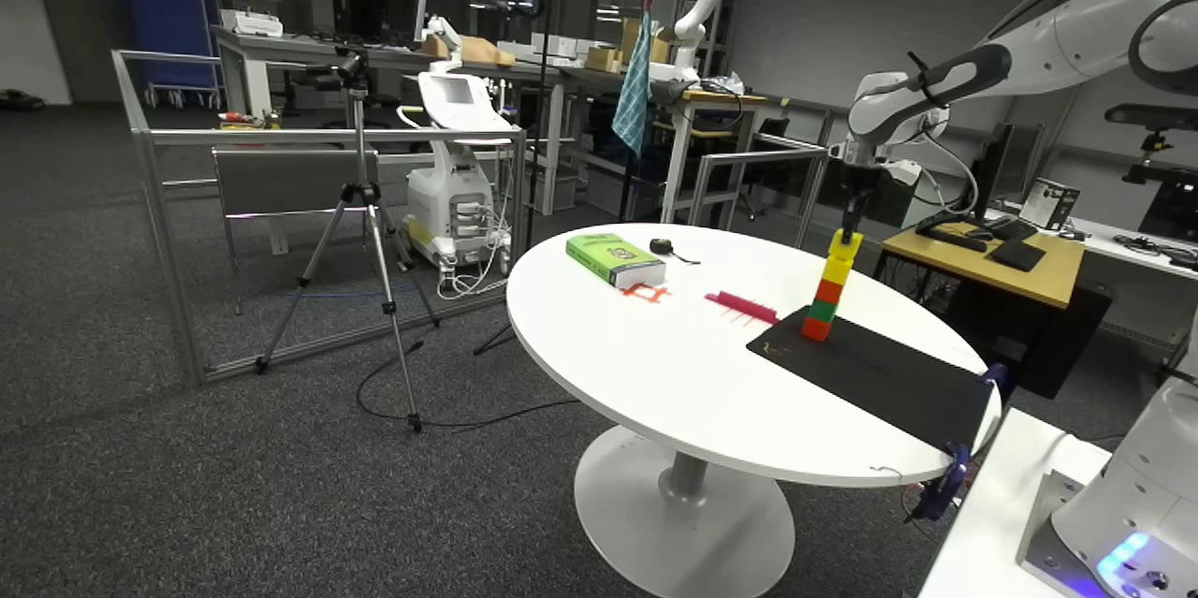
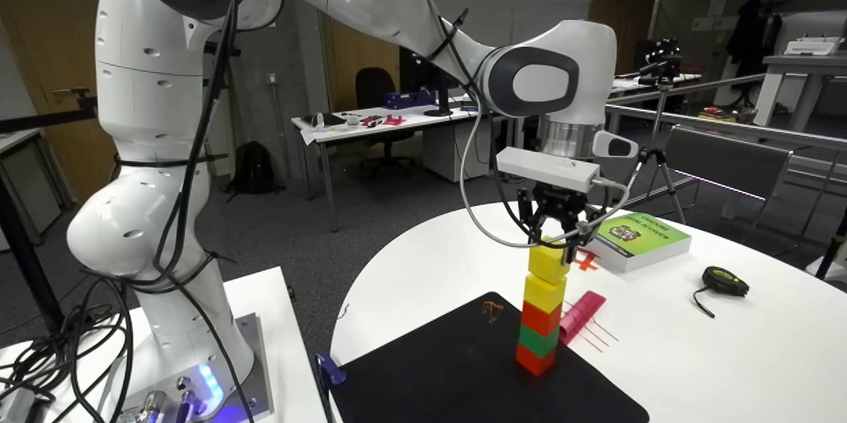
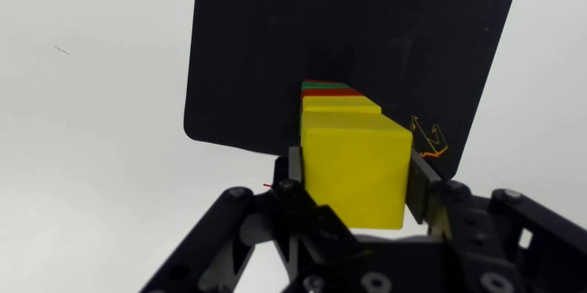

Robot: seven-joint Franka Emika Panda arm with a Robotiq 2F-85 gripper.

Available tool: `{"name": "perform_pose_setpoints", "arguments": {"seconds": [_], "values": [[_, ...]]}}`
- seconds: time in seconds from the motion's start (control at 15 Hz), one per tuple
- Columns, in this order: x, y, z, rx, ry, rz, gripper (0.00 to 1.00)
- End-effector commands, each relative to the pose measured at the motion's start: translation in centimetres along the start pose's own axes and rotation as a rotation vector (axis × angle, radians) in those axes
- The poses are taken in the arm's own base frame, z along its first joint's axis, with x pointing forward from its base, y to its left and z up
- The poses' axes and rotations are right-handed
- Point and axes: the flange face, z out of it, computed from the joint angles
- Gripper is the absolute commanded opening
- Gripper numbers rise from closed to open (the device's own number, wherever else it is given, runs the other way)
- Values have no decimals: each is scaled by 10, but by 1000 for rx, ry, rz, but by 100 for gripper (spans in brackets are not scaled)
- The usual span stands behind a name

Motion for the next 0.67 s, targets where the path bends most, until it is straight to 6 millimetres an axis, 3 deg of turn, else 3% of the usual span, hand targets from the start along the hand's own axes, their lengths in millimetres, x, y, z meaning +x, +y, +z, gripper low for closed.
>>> {"name": "perform_pose_setpoints", "arguments": {"seconds": [0.0, 0.6], "values": [[-1, 6, -8, -7, -2, -17, 30], [-3, 6, -6, -23, 14, 2, 30]]}}
